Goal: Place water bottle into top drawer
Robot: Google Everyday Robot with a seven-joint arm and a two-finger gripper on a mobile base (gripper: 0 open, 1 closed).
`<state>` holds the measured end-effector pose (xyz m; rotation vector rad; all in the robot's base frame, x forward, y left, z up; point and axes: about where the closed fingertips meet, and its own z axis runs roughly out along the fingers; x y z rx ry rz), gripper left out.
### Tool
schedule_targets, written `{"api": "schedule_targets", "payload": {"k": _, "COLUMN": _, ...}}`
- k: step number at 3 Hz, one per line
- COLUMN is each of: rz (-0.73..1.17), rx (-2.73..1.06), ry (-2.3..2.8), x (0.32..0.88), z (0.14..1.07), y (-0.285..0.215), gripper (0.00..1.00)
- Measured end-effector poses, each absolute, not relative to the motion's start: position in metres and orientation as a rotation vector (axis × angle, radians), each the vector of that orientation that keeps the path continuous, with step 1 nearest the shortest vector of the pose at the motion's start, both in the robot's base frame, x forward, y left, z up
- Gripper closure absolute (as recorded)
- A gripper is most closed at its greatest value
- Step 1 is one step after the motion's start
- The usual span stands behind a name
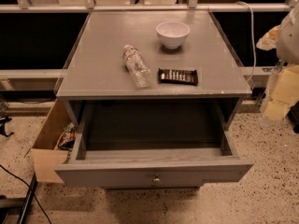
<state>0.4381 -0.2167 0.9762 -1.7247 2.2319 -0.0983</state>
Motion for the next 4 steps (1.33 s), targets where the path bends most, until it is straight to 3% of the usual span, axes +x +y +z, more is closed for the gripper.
{"api": "schedule_targets", "payload": {"k": 2, "rz": -0.103, "rx": -1.713, "ry": 2.227, "x": 0.443, "z": 0.974, "y": -0.201, "gripper": 0.0}}
{"api": "schedule_targets", "payload": {"k": 4, "rz": -0.146, "rx": -1.587, "ry": 2.261, "x": 0.469, "z": 0.953, "y": -0.154, "gripper": 0.0}}
